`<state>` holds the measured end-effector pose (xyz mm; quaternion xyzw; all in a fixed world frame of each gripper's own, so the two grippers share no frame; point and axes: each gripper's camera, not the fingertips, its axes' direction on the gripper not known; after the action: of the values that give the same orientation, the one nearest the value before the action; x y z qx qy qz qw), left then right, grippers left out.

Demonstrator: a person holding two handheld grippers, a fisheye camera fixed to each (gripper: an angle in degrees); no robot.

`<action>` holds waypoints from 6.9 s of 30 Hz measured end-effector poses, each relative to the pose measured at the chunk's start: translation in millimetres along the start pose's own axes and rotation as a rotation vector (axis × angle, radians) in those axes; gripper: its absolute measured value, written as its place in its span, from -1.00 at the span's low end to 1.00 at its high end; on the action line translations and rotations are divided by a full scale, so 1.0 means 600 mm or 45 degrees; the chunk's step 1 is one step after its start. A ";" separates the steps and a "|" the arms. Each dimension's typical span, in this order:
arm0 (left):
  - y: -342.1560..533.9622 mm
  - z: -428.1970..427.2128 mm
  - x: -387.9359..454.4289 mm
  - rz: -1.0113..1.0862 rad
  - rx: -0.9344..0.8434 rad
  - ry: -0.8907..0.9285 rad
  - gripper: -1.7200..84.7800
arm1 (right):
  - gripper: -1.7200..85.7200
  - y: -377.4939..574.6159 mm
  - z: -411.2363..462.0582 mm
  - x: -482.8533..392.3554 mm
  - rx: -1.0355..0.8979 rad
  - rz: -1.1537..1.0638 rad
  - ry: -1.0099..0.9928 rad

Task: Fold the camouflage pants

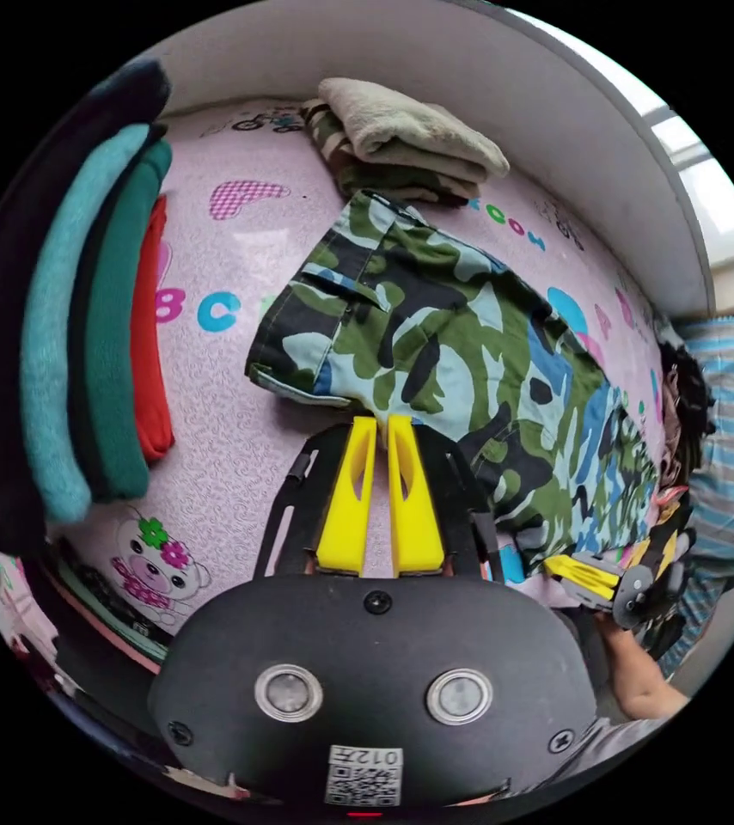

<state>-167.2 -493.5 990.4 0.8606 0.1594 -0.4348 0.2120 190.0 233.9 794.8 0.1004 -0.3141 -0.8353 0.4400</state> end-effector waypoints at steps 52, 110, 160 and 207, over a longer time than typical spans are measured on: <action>0.246 0.184 0.974 1.650 -0.182 -0.190 -0.96 | -0.80 1.024 -0.550 0.594 0.700 1.925 -0.114; 0.065 0.238 1.162 1.367 0.071 -0.037 -0.96 | -0.98 0.820 -0.549 0.661 0.617 1.181 0.296; -0.115 0.451 1.704 1.882 -0.339 0.322 -0.72 | -0.77 1.278 -0.642 0.696 0.864 2.153 0.011; -0.098 0.020 1.816 2.400 -0.105 0.528 -0.95 | -0.98 1.377 -1.012 0.350 1.738 1.626 0.231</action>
<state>419.9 -351.2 81.8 0.6867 -0.5473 0.0804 0.4716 890.3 -542.2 848.8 0.2103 -0.6961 -0.0597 0.6838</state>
